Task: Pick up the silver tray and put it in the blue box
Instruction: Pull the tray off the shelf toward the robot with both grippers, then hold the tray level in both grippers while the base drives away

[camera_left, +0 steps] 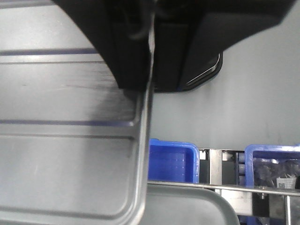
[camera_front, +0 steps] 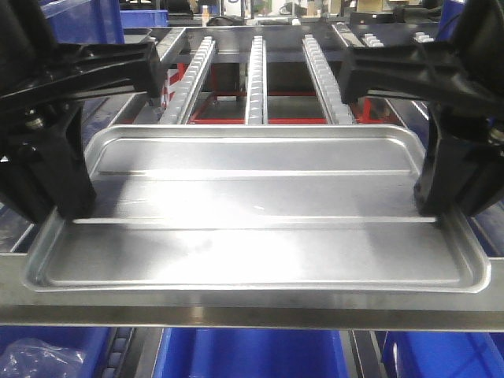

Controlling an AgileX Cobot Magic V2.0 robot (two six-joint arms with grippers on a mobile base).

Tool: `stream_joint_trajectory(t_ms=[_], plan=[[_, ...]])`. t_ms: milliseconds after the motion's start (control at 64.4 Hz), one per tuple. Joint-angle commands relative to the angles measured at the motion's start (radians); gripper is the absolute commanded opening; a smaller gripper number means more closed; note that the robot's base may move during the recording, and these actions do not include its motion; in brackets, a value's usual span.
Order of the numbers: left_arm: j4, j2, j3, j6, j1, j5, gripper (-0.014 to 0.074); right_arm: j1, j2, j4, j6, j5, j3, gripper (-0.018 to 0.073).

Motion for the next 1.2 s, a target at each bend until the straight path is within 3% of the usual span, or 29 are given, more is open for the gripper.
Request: stream_joint_trajectory(t_ms=[0, 1180], plan=[[0.022, -0.034, -0.026, -0.009, -0.007, -0.004, -0.0006, -0.002, -0.029, -0.052, 0.002, -0.013, -0.021, 0.0052], [0.022, -0.029, -0.026, -0.009, -0.007, -0.004, -0.0006, -0.002, -0.029, -0.052, 0.002, -0.013, -0.021, 0.0052]])
